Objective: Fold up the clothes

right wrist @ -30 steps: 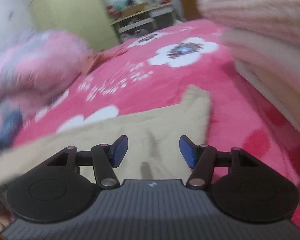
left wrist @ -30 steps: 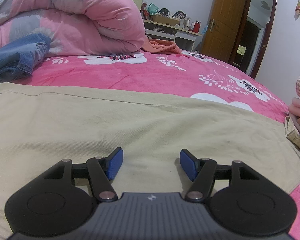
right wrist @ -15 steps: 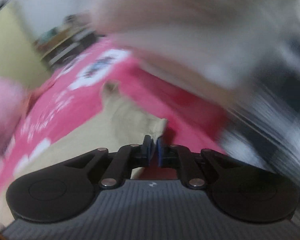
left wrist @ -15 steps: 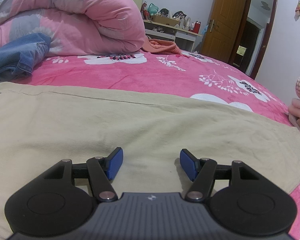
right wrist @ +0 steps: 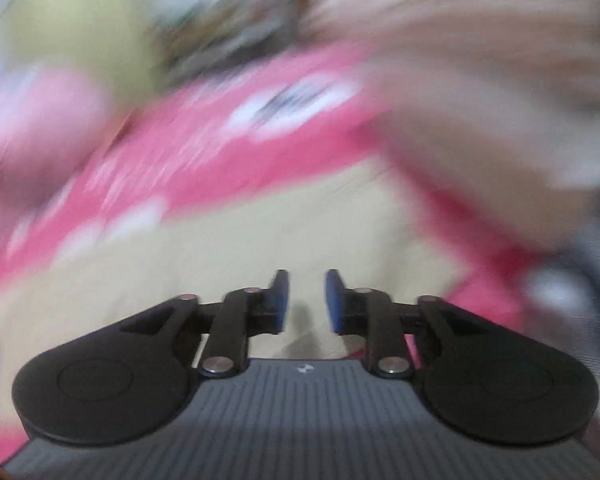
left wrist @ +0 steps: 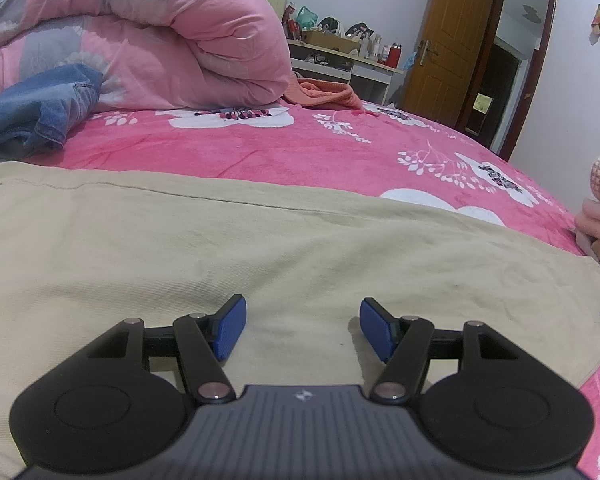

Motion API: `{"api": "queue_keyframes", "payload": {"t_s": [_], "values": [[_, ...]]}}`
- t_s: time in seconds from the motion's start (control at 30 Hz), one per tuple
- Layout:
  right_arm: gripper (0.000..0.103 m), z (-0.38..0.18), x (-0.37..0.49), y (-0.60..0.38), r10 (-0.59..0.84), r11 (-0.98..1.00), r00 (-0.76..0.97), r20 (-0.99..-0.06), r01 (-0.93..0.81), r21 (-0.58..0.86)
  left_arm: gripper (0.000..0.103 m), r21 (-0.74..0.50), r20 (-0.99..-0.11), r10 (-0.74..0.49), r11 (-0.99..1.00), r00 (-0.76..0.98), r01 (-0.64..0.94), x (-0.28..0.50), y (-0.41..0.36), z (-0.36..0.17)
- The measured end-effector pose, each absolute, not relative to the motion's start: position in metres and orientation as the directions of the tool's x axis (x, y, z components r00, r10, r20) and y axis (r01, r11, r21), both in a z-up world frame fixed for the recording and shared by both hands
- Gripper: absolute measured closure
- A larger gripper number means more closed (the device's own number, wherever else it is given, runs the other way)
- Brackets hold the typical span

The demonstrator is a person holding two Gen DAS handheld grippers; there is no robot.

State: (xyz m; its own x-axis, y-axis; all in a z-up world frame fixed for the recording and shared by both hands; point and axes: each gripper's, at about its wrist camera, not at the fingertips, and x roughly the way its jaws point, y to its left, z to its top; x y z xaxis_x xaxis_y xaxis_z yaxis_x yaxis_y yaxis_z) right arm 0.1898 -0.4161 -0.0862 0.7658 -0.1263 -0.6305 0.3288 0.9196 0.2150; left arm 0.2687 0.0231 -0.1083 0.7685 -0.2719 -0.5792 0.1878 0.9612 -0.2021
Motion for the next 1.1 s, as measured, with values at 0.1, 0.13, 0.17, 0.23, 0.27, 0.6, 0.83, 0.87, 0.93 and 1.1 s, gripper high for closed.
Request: {"api": "queue_keyframes", "payload": {"t_s": [0.1, 0.13, 0.17, 0.23, 0.27, 0.6, 0.83, 0.87, 0.93, 1.1], "values": [[0.086, -0.099, 0.186, -0.438, -0.221, 0.886, 0.755, -0.617, 0.42, 0.197, 0.039, -0.221, -0.576, -0.282, 0.957, 0.767, 0.187, 0.268, 0.025, -0.108], [0.093, -0.1, 0.179, -0.453, -0.268, 0.849, 0.742, -0.615, 0.484, 0.214, 0.039, -0.22, -0.576, -0.282, 0.958, 0.767, 0.186, 0.268, 0.025, -0.108], [0.101, -0.101, 0.172, -0.467, -0.313, 0.807, 0.725, -0.613, 0.544, 0.231, 0.039, -0.219, -0.576, -0.281, 0.958, 0.767, 0.186, 0.268, 0.025, -0.108], [0.103, -0.097, 0.17, -0.47, -0.36, 0.802, 0.701, -0.616, 0.57, 0.179, 0.039, -0.22, -0.576, -0.281, 0.958, 0.767, 0.186, 0.268, 0.025, -0.108], [0.097, -0.093, 0.171, -0.461, -0.37, 0.823, 0.704, -0.606, 0.551, 0.137, 0.038, -0.221, -0.576, -0.282, 0.957, 0.767, 0.186, 0.268, 0.025, -0.108], [0.097, -0.095, 0.221, -0.455, -0.47, 0.835, 0.631, -0.616, 0.544, -0.08, 0.038, -0.252, -0.571, -0.3, 0.95, 0.764, 0.185, 0.269, 0.03, -0.108], [0.093, -0.08, 0.221, -0.401, -0.236, 0.957, 0.785, -0.573, 0.29, 0.004, 0.036, -0.265, -0.569, -0.311, 0.946, 0.761, 0.188, 0.269, 0.032, -0.108], [0.093, -0.083, 0.225, -0.402, -0.233, 0.958, 0.78, -0.581, 0.286, 0.0, 0.034, -0.272, -0.566, -0.318, 0.943, 0.76, 0.193, 0.269, 0.033, -0.108], [0.094, -0.088, 0.234, -0.405, -0.226, 0.961, 0.77, -0.597, 0.276, -0.008, 0.032, -0.28, -0.563, -0.327, 0.94, 0.759, 0.198, 0.268, 0.034, -0.108], [0.09, -0.089, 0.247, -0.419, -0.341, 0.921, 0.713, -0.613, 0.385, -0.065, 0.031, -0.288, -0.562, -0.333, 0.937, 0.757, 0.198, 0.269, 0.034, -0.107]]}}
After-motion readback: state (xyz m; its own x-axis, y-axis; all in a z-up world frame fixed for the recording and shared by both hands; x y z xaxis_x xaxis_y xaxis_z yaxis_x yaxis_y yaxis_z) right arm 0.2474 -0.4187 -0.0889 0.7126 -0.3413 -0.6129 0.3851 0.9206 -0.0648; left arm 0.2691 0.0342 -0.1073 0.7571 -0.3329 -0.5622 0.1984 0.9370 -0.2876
